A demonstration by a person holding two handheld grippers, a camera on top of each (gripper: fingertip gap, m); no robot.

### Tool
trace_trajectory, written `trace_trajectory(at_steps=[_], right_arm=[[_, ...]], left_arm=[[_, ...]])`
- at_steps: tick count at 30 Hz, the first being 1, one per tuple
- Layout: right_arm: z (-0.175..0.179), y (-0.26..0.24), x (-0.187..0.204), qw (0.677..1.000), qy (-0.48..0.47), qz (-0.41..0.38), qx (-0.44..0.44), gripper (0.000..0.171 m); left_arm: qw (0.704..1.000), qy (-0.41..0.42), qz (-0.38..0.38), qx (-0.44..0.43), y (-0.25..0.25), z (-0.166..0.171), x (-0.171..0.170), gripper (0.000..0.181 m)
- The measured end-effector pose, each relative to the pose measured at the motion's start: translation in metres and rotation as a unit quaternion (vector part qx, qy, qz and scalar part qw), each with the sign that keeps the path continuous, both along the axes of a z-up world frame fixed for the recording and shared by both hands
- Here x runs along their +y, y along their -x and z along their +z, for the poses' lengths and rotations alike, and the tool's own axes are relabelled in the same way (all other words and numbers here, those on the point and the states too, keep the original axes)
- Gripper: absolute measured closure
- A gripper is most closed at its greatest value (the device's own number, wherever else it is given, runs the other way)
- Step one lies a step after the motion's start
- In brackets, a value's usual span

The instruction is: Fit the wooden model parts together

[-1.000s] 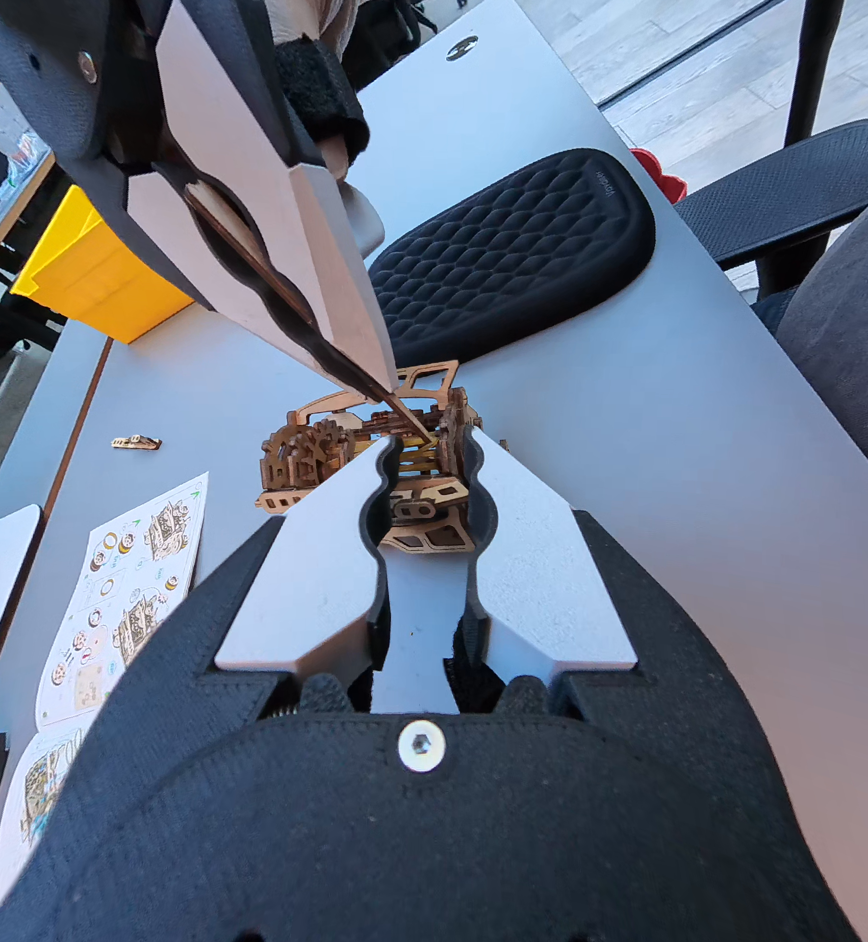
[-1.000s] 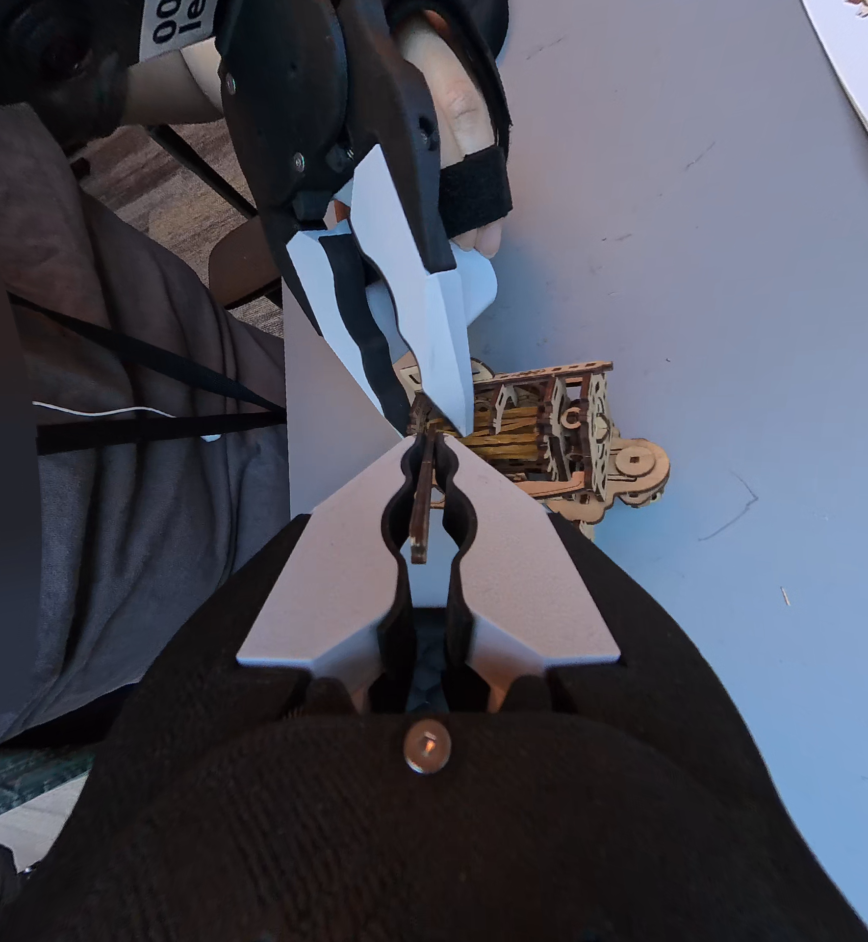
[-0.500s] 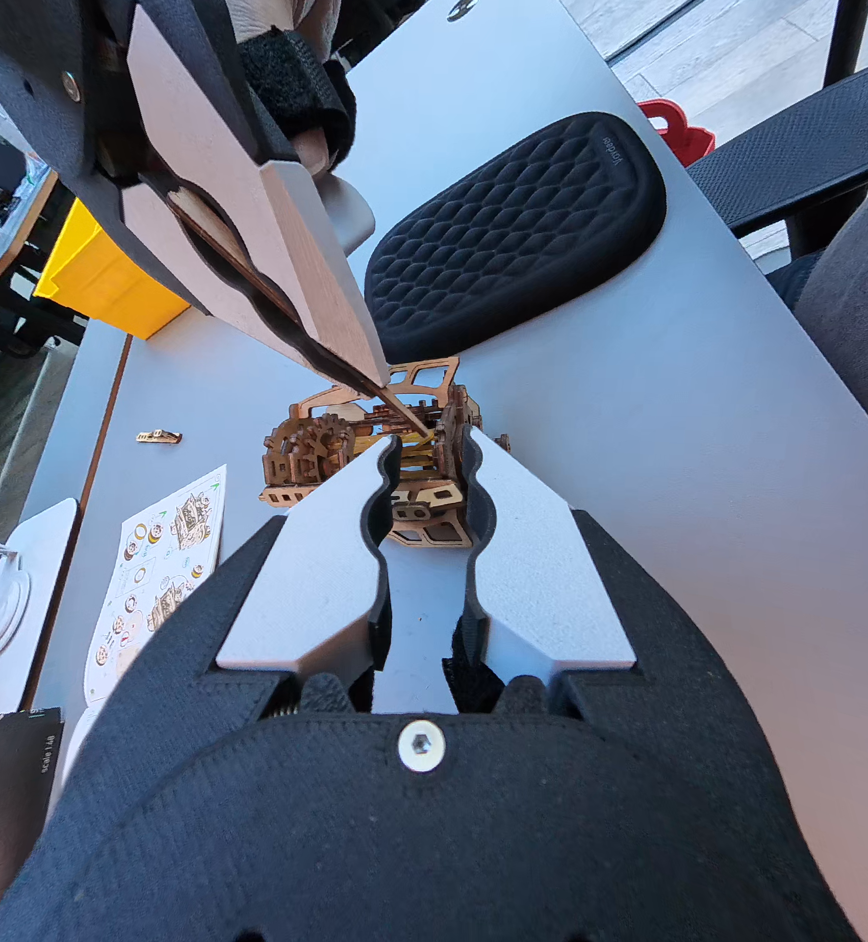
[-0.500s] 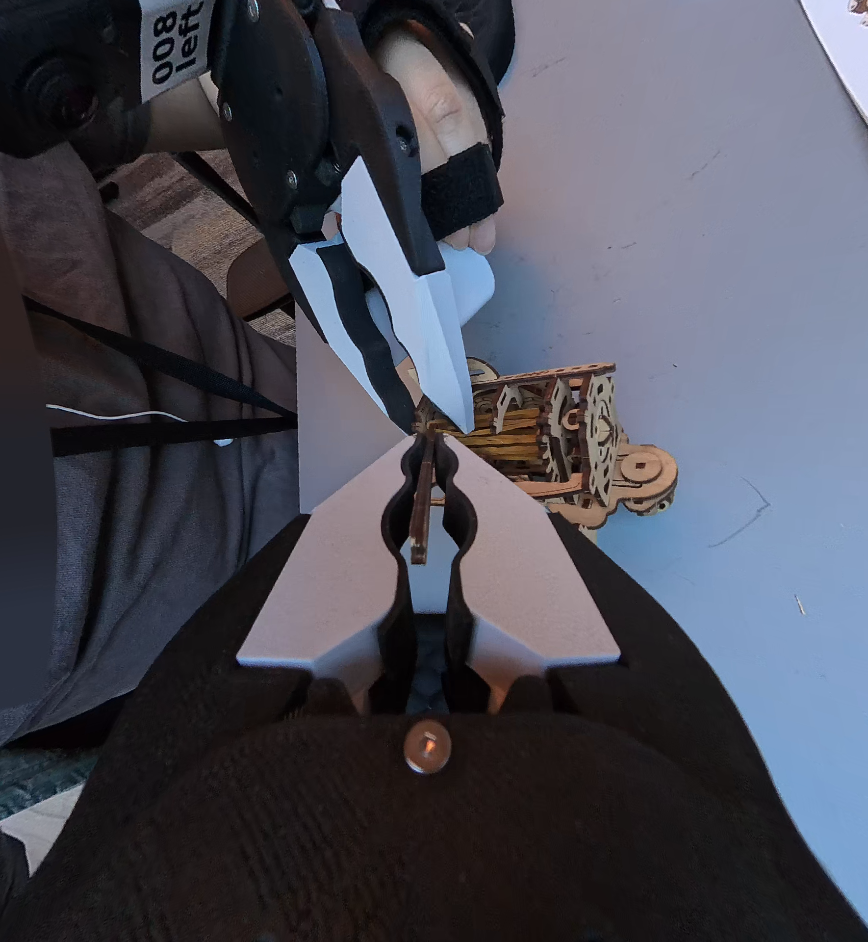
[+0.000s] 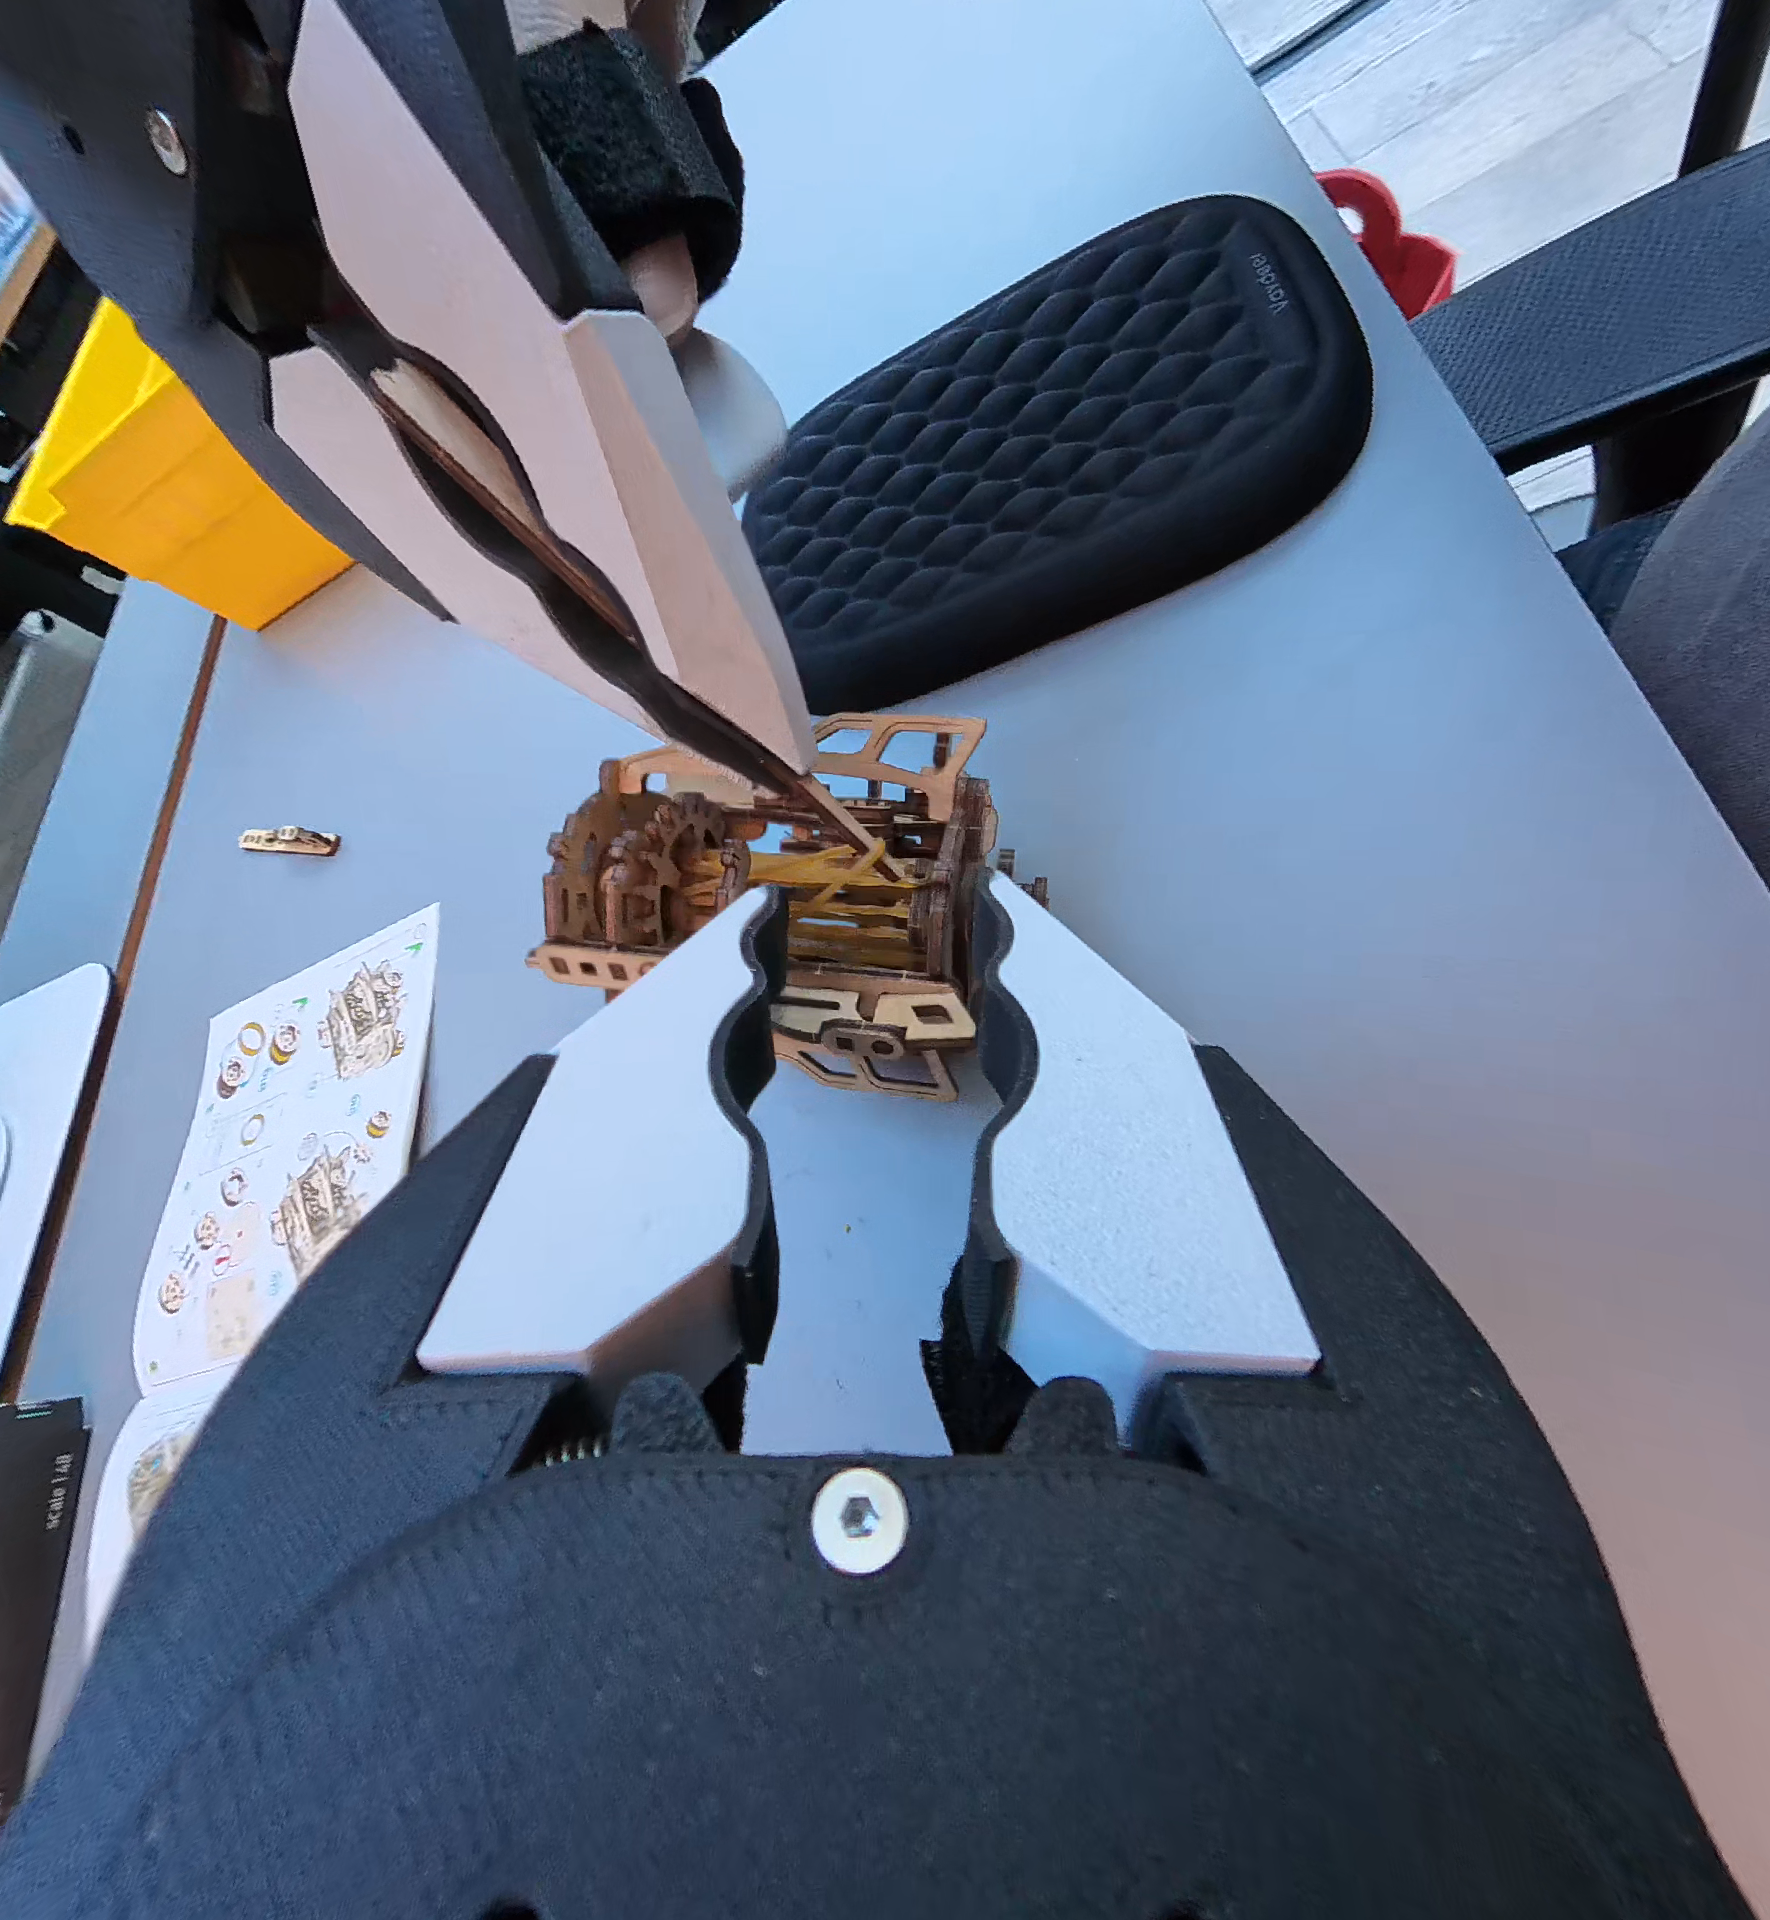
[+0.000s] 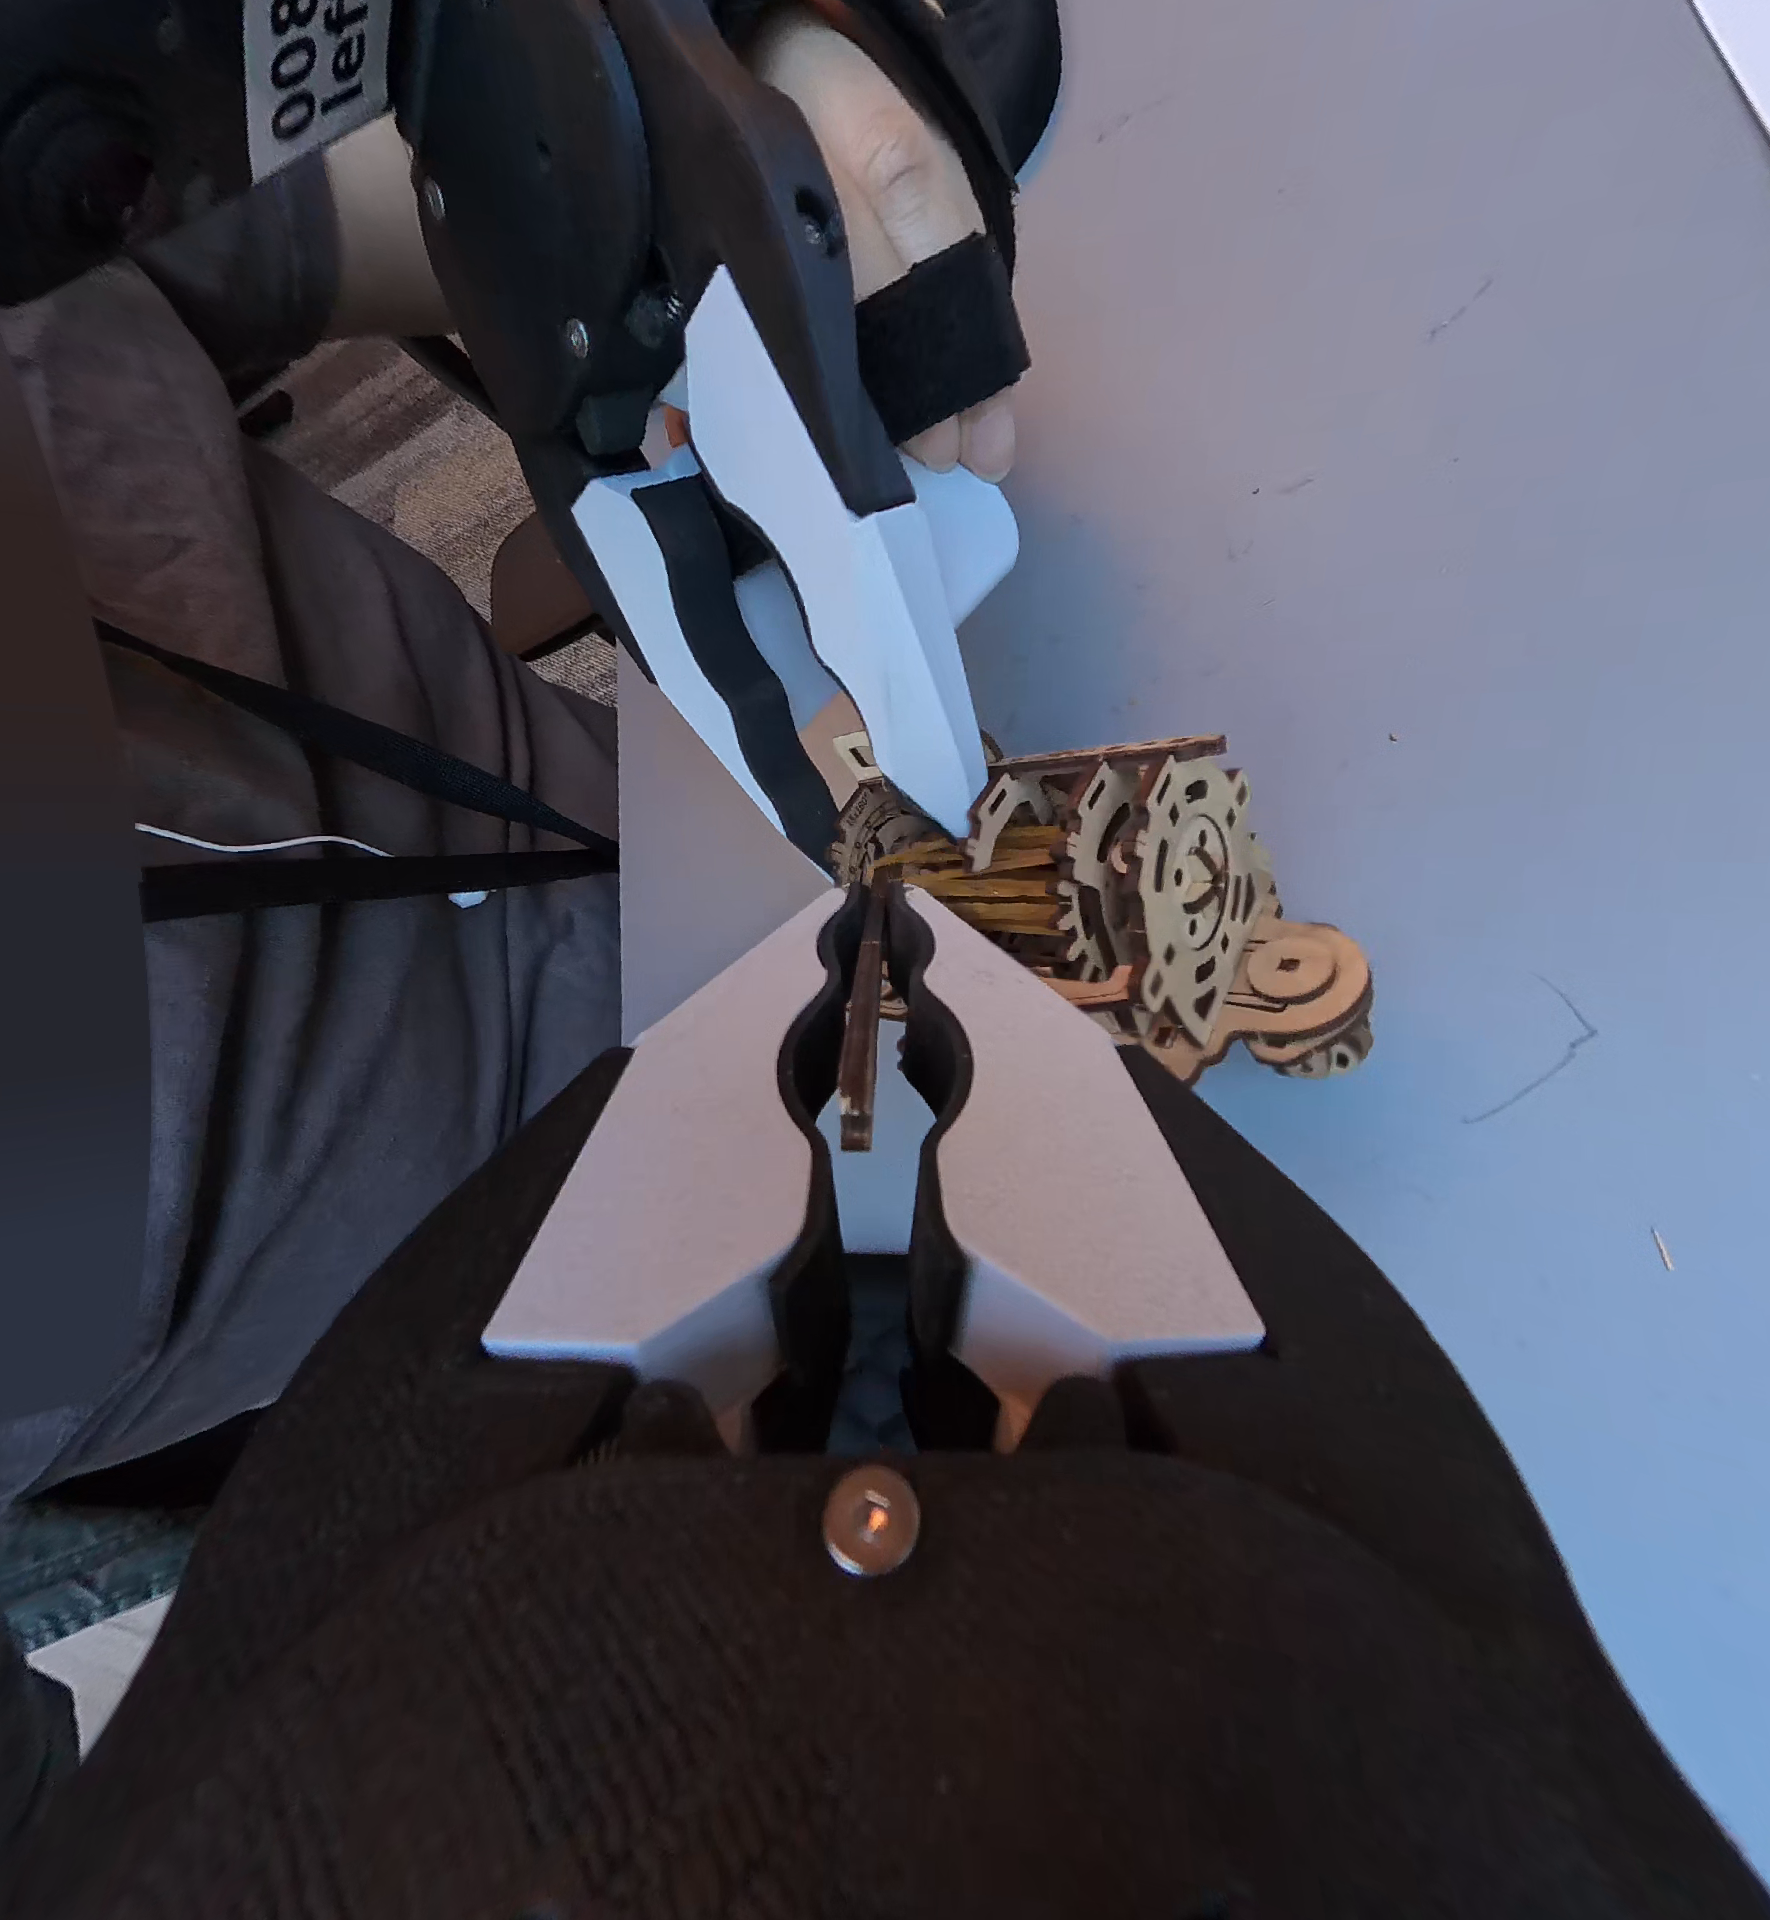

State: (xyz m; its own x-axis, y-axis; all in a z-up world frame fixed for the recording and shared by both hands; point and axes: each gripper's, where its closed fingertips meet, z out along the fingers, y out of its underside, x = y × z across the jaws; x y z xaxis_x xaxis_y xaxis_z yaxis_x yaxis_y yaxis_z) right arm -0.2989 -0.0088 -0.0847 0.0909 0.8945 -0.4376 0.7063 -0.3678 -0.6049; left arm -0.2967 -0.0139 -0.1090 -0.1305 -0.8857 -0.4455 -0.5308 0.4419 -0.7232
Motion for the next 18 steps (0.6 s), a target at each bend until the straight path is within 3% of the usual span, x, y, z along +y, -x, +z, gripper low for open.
trace_trajectory(at_steps=[11, 18], right_arm=[[-0.0012, 0.006, -0.0028, 1.0, 0.012, 0.004, -0.003, 0.17], [-0.0025, 0.0044, 0.0, 0.999, -0.027, -0.007, -0.023, 0.17]], left_arm=[[0.999, -0.002, -0.02, 0.031, 0.0011, -0.0081, -0.0039, 0.155], [0.999, -0.017, -0.012, 0.044, 0.0009, -0.009, -0.0018, 0.162]])
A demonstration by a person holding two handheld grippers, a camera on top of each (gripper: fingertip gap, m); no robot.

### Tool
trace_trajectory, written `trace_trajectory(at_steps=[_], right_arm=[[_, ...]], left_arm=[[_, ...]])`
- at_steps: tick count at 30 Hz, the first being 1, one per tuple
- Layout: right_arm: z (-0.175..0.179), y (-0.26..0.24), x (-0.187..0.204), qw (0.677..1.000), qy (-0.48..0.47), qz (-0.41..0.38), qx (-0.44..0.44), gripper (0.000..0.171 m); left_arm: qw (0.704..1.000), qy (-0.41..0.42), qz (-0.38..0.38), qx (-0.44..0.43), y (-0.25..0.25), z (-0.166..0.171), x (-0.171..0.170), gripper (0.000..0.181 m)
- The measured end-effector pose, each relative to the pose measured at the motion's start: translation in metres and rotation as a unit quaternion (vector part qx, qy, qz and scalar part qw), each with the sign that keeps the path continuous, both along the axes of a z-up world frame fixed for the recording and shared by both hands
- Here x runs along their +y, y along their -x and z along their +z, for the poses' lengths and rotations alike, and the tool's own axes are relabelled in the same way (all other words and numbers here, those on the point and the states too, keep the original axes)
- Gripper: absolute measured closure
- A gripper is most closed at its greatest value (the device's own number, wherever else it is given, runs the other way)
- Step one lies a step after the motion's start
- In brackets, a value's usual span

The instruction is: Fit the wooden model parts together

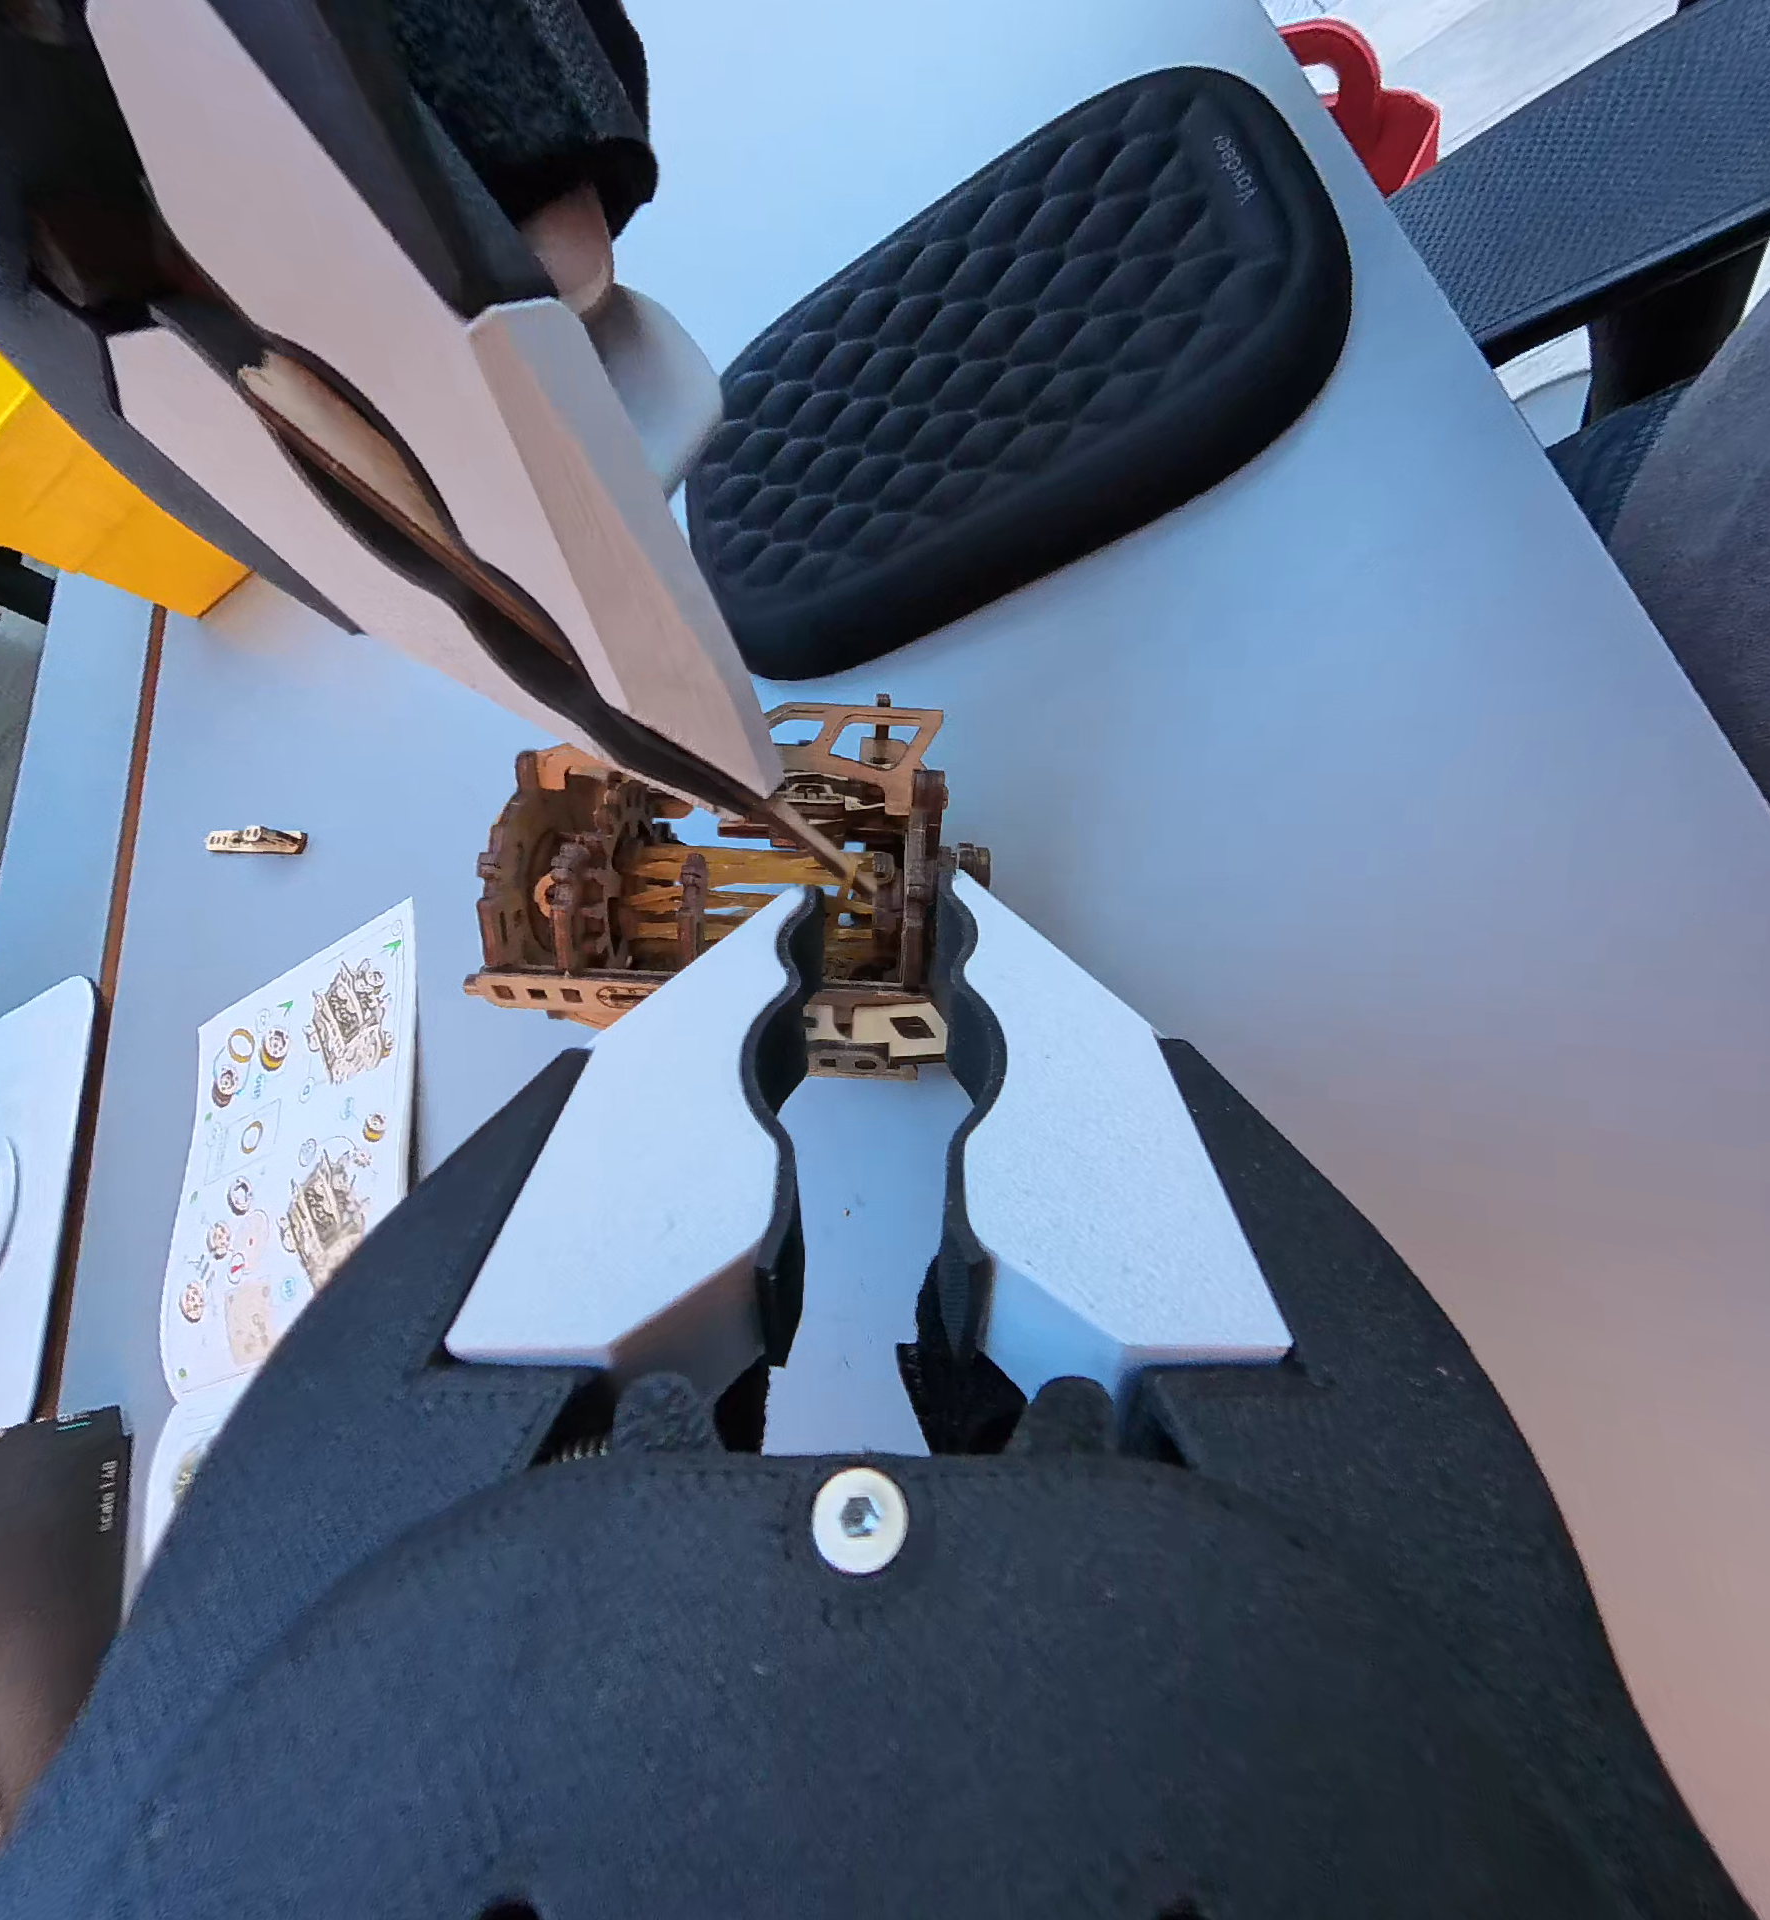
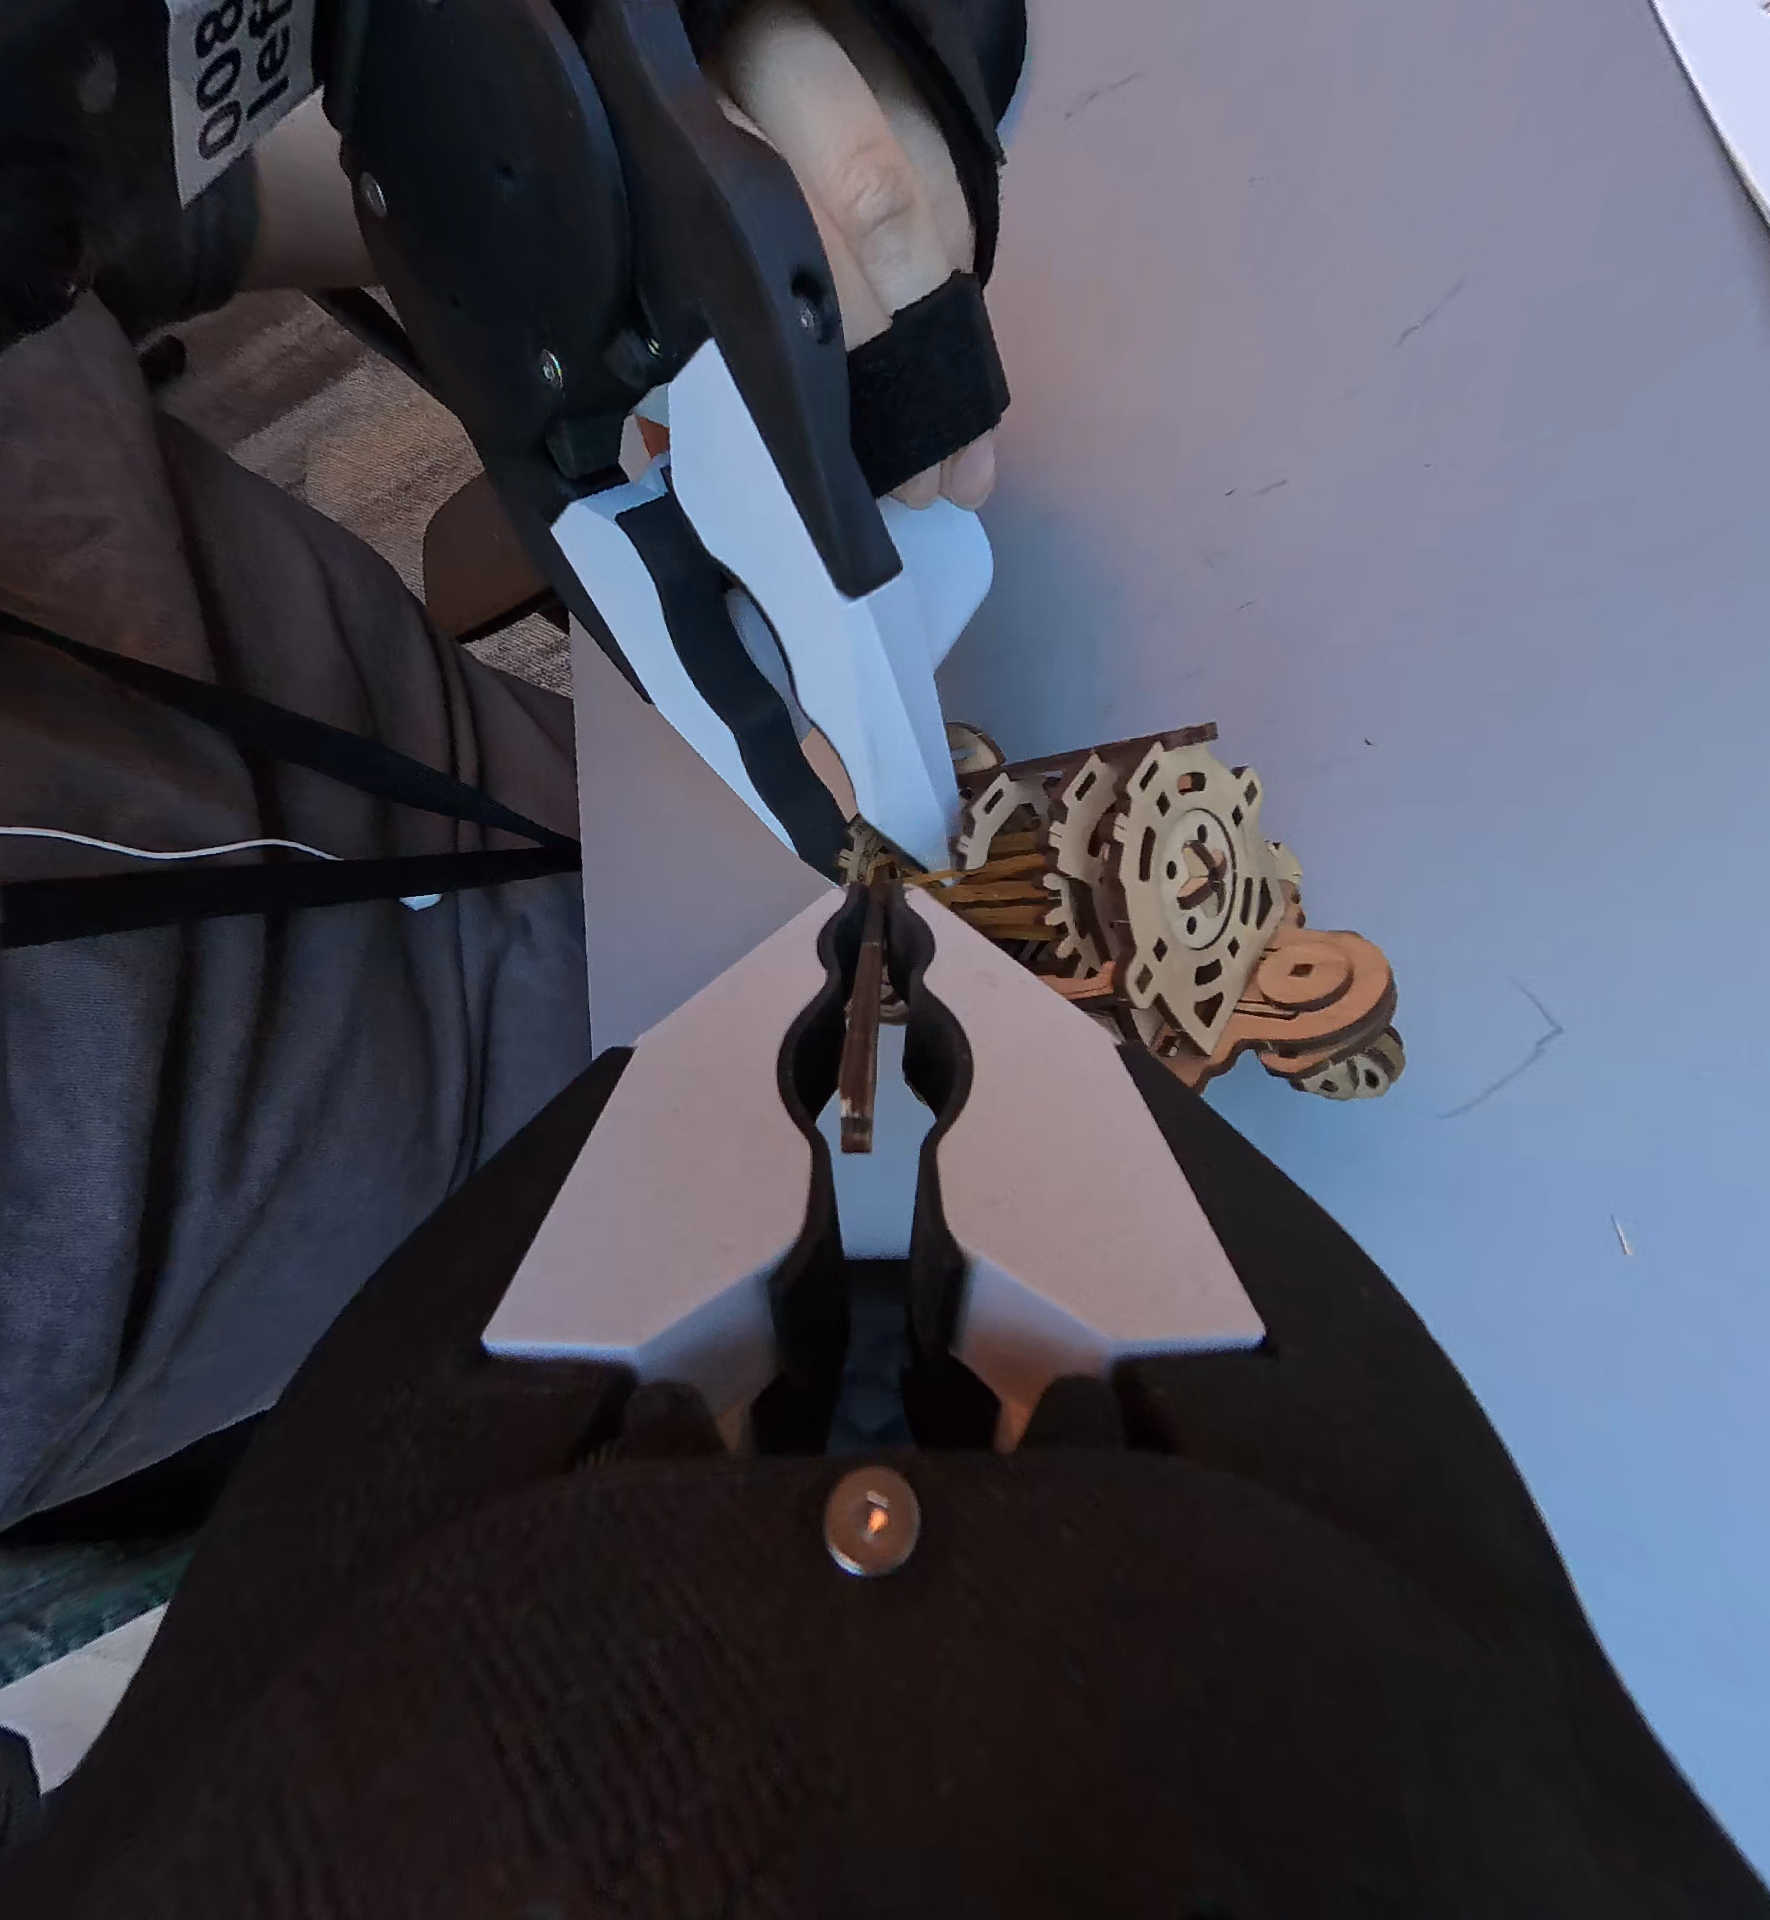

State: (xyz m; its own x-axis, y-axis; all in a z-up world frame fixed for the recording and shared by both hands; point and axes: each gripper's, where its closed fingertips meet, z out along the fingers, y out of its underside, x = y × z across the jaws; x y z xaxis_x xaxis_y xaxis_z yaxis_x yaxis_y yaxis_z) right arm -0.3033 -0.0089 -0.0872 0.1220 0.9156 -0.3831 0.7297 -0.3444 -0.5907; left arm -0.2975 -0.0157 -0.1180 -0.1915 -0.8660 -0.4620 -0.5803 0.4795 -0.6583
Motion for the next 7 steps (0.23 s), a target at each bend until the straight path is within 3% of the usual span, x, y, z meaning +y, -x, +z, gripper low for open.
trace_trajectory(at_steps=[7], right_arm=[[0.0003, -0.003, 0.0017, 1.0, -0.006, 0.001, 0.007, 0.169]], left_arm=[[1.0, 0.007, 0.005, 0.002, -0.0044, 0.0028, 0.0008, 0.167]])
